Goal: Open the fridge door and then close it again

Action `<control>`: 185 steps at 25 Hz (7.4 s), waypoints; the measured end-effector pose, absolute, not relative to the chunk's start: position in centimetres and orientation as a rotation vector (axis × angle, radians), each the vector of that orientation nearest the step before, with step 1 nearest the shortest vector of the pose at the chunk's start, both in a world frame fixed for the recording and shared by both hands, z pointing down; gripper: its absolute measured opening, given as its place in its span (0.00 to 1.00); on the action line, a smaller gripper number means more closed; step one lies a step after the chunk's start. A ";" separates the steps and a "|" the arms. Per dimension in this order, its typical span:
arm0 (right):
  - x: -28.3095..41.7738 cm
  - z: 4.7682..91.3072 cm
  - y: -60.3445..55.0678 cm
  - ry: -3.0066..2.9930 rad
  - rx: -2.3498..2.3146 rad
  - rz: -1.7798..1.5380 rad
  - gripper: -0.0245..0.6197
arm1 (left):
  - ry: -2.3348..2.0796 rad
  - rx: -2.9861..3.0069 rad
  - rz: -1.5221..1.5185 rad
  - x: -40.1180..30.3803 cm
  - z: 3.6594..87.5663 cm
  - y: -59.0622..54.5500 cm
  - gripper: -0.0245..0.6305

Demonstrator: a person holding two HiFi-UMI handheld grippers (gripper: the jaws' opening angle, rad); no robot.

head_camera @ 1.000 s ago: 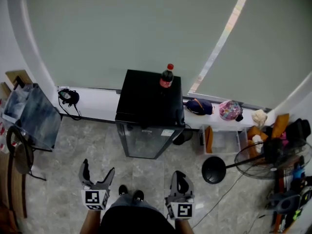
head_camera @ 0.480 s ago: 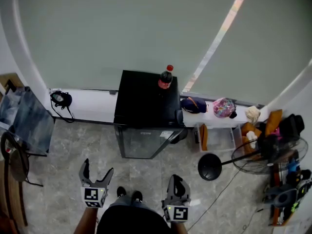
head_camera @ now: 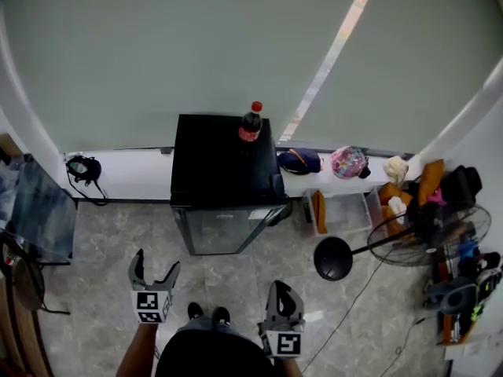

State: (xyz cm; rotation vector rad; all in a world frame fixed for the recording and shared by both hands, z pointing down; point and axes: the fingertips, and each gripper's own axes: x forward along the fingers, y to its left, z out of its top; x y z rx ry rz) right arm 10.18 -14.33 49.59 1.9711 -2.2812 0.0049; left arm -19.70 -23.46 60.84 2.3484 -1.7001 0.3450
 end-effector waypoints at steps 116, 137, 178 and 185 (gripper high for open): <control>10.9 49.8 -10.4 -2.207 2.032 0.023 0.05 | -1.208 2.298 0.948 -14.2 80.7 -30.4 0.16; 9.2 50.3 -8.9 -2.361 1.875 0.004 0.05 | -1.305 2.206 0.912 -12.1 81.1 -26.1 0.15; 17.3 48.5 -5.7 -2.788 1.245 -0.028 0.05 | -1.658 1.820 0.772 -3.5 80.7 -13.8 0.15; 17.9 48.2 -2.6 -2.767 1.263 -0.027 0.05 | -1.627 1.832 0.769 -1.0 80.6 -12.3 0.14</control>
